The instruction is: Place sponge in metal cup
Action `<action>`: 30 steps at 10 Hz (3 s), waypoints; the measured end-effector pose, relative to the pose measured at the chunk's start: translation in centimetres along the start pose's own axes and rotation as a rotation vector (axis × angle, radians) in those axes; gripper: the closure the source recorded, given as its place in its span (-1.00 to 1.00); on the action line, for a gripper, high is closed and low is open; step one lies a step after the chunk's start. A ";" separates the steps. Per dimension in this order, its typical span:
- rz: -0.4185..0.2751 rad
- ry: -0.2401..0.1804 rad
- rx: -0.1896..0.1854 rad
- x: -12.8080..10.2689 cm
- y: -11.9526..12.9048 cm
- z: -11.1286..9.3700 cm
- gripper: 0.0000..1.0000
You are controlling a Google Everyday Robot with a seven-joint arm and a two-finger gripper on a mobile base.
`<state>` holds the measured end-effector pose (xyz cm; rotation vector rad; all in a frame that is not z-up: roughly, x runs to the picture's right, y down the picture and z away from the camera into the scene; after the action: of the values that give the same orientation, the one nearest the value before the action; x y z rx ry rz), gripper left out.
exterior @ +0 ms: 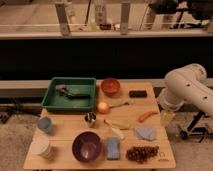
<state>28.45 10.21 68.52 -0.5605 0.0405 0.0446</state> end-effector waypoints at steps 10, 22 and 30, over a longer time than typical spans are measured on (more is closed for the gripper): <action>-0.169 0.038 0.007 -7.0 2.9 2.0 -0.60; -0.447 0.064 -0.021 -14.7 6.8 4.6 -0.60; -0.609 0.056 -0.031 -18.4 8.0 7.9 -0.60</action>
<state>9.88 20.57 71.91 -0.5860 -0.0774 -0.5637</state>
